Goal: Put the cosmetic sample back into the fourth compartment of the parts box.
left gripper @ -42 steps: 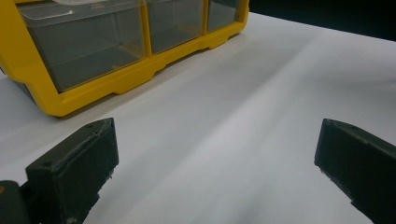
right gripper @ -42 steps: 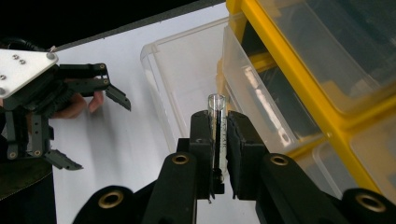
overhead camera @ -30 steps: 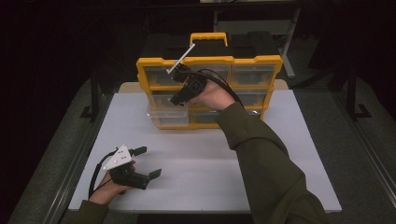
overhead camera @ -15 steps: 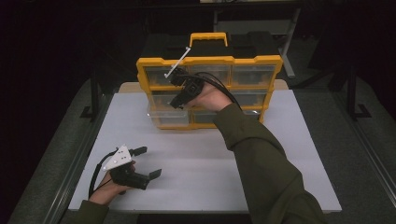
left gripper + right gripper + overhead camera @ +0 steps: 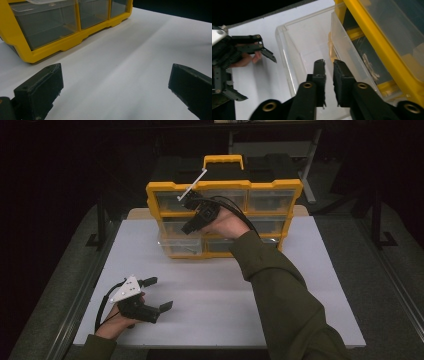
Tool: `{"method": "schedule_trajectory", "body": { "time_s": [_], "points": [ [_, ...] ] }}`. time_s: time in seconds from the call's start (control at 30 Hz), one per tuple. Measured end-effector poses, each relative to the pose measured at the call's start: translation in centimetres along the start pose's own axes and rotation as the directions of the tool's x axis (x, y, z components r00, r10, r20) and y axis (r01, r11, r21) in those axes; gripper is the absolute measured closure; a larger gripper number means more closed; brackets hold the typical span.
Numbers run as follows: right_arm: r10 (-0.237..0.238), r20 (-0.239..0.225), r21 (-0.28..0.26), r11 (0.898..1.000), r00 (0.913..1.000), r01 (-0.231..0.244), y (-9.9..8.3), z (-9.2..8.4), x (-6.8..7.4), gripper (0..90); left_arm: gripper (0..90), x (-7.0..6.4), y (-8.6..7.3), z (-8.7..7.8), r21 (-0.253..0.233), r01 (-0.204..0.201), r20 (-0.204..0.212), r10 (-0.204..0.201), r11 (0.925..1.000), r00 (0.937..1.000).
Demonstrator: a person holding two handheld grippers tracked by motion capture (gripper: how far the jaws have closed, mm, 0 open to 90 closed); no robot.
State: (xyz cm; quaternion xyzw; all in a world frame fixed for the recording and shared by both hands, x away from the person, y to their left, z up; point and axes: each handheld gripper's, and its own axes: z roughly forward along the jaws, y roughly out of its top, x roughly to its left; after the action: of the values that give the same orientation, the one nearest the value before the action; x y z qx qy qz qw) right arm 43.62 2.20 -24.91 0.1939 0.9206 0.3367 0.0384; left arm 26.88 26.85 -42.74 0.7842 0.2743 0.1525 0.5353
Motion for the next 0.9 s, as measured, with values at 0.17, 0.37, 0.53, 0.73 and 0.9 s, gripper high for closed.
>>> {"method": "schedule_trajectory", "body": {
  "time_s": [0.17,0.37,0.53,0.73,0.9],
  "points": [
    [0.004,-0.020,-0.017,1.000,0.9998,-0.005,-0.1,-0.8,0.2,89.0,0.0,0.0,0.0,0.1,-0.002,0.001,0.000,-0.001,1.0000,1.0000],
    [-0.008,-0.041,-0.031,0.999,0.9991,0.006,-0.3,-1.6,0.7,89.4,0.0,0.0,0.1,0.1,0.010,-0.016,-0.002,0.016,0.9998,0.9999],
    [-0.024,-0.065,-0.051,0.998,0.9976,0.021,-0.5,-2.0,1.3,89.5,0.0,0.1,0.1,0.1,0.008,-0.020,-0.003,0.020,0.9998,0.9998],
    [-0.036,-0.091,-0.058,0.998,0.9952,0.031,-0.7,-2.1,2.2,89.5,0.0,0.0,0.1,0.1,0.007,-0.014,-0.001,0.014,0.9999,0.9999],
    [-0.040,-0.102,-0.060,0.998,0.9940,0.034,-0.7,-2.2,2.6,89.5,0.0,0.1,0.0,0.2,0.009,-0.011,-0.003,0.011,0.9999,0.9999]
  ]
}}
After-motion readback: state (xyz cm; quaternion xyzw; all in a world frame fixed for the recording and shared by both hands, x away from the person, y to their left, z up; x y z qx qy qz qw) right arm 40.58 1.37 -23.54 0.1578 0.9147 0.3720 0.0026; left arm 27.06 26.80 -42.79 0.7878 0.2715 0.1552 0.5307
